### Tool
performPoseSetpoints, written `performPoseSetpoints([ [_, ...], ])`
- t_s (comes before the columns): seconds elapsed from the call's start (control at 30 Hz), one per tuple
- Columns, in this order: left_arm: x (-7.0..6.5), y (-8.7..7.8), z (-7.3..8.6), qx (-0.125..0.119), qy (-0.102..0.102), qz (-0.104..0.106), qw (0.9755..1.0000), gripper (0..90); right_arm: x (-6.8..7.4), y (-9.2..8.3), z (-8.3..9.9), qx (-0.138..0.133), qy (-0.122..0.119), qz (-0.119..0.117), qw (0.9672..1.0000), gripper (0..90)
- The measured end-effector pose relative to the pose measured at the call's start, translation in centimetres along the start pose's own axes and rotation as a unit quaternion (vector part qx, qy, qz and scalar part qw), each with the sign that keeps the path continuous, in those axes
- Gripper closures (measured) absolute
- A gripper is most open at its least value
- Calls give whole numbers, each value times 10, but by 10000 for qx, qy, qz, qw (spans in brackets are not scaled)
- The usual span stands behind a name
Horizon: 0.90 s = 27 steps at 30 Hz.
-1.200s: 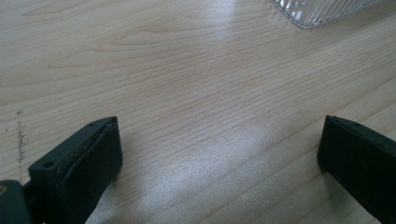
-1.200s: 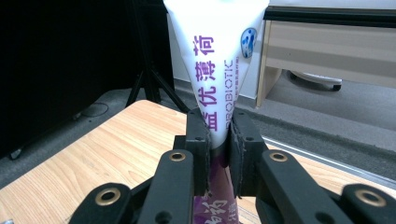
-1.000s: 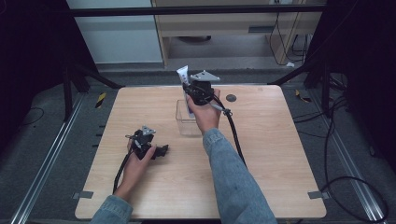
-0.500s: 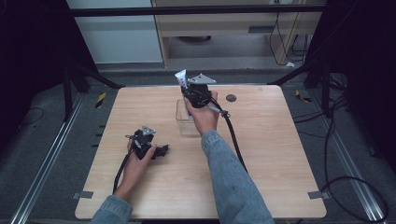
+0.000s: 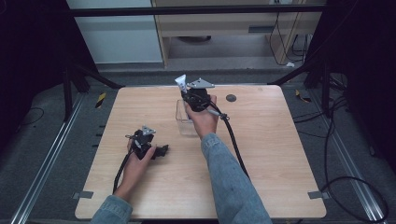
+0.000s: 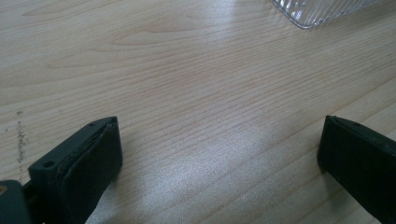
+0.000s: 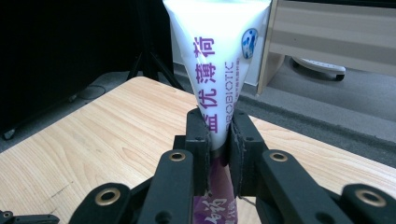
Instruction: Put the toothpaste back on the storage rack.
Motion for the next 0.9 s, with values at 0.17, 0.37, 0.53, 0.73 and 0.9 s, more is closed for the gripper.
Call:
performPoseSetpoints([
  [0.17,0,0,0,-1,-1,-1,10000,0,2,2,2,53,-34,-9,10000,797],
  [0.37,0,0,0,0,-1,0,10000,0,1,2,8,144,-71,21,9999,797],
  [0.53,0,0,0,0,-1,-1,10000,0,2,2,14,230,-121,11,9997,798],
  [0.73,0,0,0,1,0,-1,10000,0,3,1,19,280,-149,-32,9995,797],
  [0.9,0,0,0,1,0,-1,10000,0,3,1,21,344,-172,-30,9993,797],
])
Point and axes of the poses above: each handheld gripper's, and its own axes: y roughly forward along the jaws, z roughly out of its underside, x roughly to its left, the point moved 4 cm from there along y, roughly forward along the jaws, and after that the axes turned 6 degrees about y, right-handed, at the moved point
